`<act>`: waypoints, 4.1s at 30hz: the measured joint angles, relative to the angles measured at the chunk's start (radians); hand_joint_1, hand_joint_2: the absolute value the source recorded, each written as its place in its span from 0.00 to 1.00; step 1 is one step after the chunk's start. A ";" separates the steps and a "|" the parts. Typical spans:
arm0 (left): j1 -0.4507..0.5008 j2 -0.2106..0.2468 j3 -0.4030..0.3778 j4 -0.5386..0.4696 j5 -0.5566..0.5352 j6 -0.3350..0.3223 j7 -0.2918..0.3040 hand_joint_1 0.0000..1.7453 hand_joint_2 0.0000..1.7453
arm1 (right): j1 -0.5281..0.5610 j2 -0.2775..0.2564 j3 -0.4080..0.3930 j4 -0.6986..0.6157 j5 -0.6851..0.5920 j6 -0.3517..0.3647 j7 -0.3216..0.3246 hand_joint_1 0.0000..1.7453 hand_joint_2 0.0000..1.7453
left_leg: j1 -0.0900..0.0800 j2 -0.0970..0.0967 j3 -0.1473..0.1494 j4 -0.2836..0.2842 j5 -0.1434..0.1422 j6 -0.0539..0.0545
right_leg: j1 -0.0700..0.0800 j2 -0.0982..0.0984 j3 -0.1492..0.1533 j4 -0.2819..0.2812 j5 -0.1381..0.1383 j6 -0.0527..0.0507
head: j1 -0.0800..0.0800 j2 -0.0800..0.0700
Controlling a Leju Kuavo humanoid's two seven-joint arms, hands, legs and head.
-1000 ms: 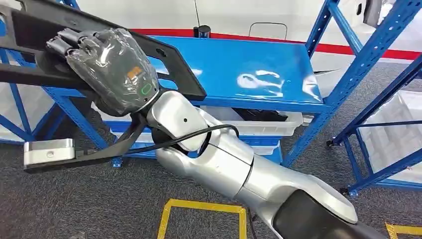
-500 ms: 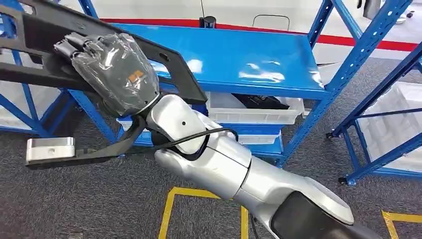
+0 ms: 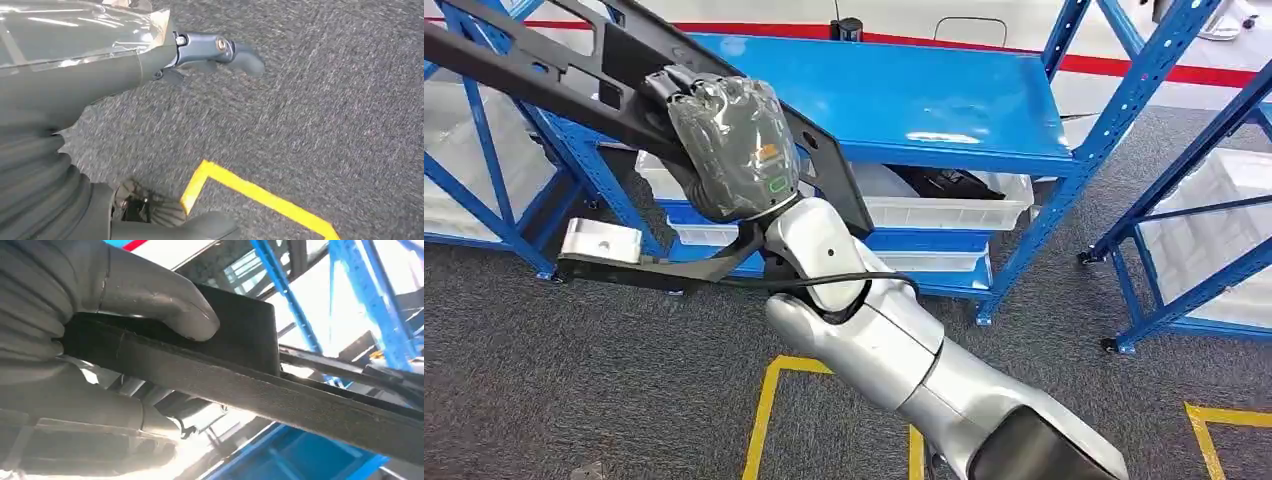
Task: Take the parts from the cabinet and place them on the table.
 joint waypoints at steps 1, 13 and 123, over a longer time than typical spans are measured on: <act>0.000 0.001 0.000 0.000 -0.001 -0.001 0.000 0.00 1.00 | 0.007 0.001 -0.014 0.001 0.006 0.000 -0.005 1.00 1.00 | 0.000 -0.001 -0.010 0.010 -0.030 -0.003 | -0.001 -0.002 0.009 -0.002 0.013 -0.003 | 0.003 0.000; 0.000 0.004 0.000 0.000 -0.021 -0.003 0.002 0.00 1.00 | 0.093 0.000 -0.150 0.002 0.018 0.000 -0.069 1.00 1.00 | 0.020 0.000 -0.013 0.246 -0.131 -0.035 | -0.012 -0.011 -0.063 0.030 0.047 -0.005 | -0.006 0.000; 0.000 -0.073 0.098 -0.003 0.040 0.323 -0.018 0.00 1.00 | 0.102 0.001 -0.040 0.065 -0.329 0.000 -0.177 1.00 1.00 | 0.012 -0.043 0.008 0.000 -0.005 -0.002 | -0.006 0.039 0.009 0.042 -0.033 0.027 | -0.001 0.000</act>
